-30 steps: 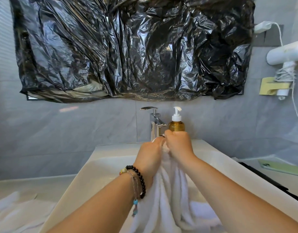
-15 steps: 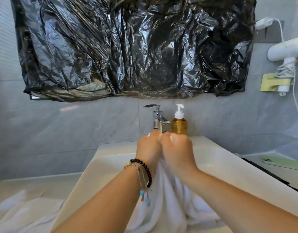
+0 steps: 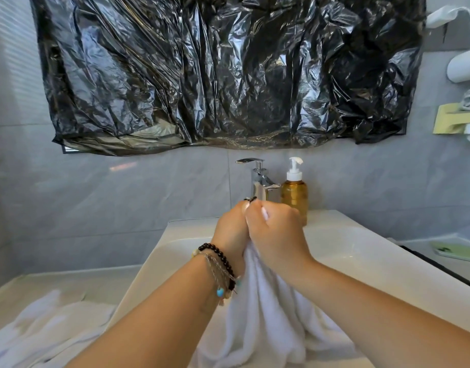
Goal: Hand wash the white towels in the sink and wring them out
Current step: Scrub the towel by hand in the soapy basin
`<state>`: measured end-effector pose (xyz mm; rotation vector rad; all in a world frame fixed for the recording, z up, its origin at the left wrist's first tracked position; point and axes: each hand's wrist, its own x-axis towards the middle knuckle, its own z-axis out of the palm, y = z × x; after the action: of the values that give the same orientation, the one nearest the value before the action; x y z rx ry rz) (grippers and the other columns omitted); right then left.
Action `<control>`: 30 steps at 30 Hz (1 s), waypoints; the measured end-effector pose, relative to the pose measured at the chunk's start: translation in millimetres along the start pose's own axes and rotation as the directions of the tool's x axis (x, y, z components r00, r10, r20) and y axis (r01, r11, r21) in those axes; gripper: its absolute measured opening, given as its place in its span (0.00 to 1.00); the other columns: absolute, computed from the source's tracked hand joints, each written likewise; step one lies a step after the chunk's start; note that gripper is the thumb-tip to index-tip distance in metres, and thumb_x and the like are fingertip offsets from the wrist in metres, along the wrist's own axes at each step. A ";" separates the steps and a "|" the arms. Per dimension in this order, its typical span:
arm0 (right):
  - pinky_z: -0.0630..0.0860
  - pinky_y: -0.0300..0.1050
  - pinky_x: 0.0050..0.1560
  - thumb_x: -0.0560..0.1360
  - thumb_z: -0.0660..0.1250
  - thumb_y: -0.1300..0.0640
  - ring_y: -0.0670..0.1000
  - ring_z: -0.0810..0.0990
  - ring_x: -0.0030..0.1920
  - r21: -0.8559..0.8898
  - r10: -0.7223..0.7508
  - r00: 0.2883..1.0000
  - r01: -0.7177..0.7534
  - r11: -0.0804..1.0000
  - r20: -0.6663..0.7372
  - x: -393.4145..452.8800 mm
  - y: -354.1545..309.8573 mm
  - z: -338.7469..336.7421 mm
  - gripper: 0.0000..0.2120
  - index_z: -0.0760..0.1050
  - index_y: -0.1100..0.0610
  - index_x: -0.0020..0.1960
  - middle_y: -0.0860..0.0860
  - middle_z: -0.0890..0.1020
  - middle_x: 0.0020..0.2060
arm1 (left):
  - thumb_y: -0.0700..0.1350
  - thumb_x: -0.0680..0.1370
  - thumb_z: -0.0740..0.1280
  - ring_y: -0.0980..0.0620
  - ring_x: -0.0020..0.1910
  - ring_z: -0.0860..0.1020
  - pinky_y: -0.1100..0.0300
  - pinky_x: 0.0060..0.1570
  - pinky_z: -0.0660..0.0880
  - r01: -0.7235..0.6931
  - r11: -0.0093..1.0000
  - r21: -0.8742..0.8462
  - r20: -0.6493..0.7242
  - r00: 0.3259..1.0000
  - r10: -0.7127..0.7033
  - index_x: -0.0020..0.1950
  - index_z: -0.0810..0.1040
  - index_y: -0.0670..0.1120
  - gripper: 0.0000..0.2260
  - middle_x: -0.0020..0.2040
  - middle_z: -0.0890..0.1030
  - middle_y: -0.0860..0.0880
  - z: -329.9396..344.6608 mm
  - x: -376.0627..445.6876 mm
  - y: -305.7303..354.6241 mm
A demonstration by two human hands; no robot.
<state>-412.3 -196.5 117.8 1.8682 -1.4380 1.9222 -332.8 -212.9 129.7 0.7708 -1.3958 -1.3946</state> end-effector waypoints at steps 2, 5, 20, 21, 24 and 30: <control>0.63 0.45 0.30 0.75 0.55 0.52 0.51 0.64 0.25 0.002 0.031 0.999 -0.031 1.000 -0.023 10.0 3.2 -3.6 0.22 0.60 0.54 0.22 0.49 0.65 0.18 | 0.52 0.61 0.73 0.46 0.40 0.76 0.55 0.43 0.73 0.045 0.996 -0.082 0.081 0.996 -0.038 0.45 0.77 0.44 0.17 0.39 0.77 0.44 -1.5 -0.3 2.0; 0.60 0.46 0.30 0.77 0.61 0.59 0.50 0.63 0.25 0.099 0.299 0.954 -0.296 0.950 -0.011 31.2 15.9 -17.1 0.24 0.60 0.55 0.23 0.47 0.65 0.17 | 0.49 0.79 0.65 0.48 0.38 0.81 0.58 0.43 0.78 0.050 0.994 -0.094 0.172 0.985 -0.033 0.42 0.80 0.44 0.11 0.38 0.81 0.45 2.6 -2.1 14.7; 0.81 0.45 0.45 0.76 0.67 0.62 0.53 0.84 0.44 0.426 0.290 0.724 -0.629 0.650 0.626 53.7 30.9 -74.7 0.07 0.80 0.60 0.53 0.57 0.85 0.46 | 0.33 0.76 0.69 0.44 0.47 0.85 0.54 0.44 0.83 -0.088 0.972 0.216 0.171 0.984 0.052 0.59 0.80 0.41 0.12 0.51 0.85 0.42 -38.7 -7.9 35.0; 0.80 0.45 0.45 0.78 0.66 0.61 0.52 0.84 0.44 0.442 0.284 0.761 -0.591 0.674 0.584 55.0 33.2 -75.4 0.07 0.80 0.59 0.53 0.56 0.85 0.46 | 0.34 0.77 0.69 0.44 0.48 0.85 0.53 0.45 0.83 -0.092 0.958 0.272 0.198 0.979 0.038 0.60 0.80 0.42 0.13 0.52 0.85 0.42 -36.6 -6.4 30.2; 0.74 0.45 0.46 0.79 0.66 0.58 0.50 0.79 0.44 0.382 0.221 0.862 -0.414 0.827 0.456 53.2 39.1 -66.1 0.05 0.81 0.57 0.49 0.54 0.82 0.42 | 0.36 0.79 0.68 0.45 0.49 0.84 0.55 0.47 0.82 -0.132 0.904 0.407 0.132 0.988 0.085 0.57 0.81 0.42 0.08 0.51 0.86 0.43 -27.2 -3.1 19.7; 0.65 0.45 0.36 0.75 0.67 0.52 0.50 0.66 0.31 0.065 0.249 0.954 -0.262 0.963 0.167 42.6 22.4 -28.9 0.16 0.72 0.60 0.33 0.50 0.71 0.27 | 0.50 0.79 0.69 0.49 0.37 0.76 0.57 0.38 0.73 -0.160 0.853 0.497 -0.136 0.956 0.258 0.45 0.81 0.37 0.15 0.37 0.80 0.46 -9.8 0.6 18.4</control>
<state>-458.0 -211.8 146.5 1.9984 -1.7498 2.0153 -320.3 -214.3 146.4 1.0105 -1.6343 -0.7755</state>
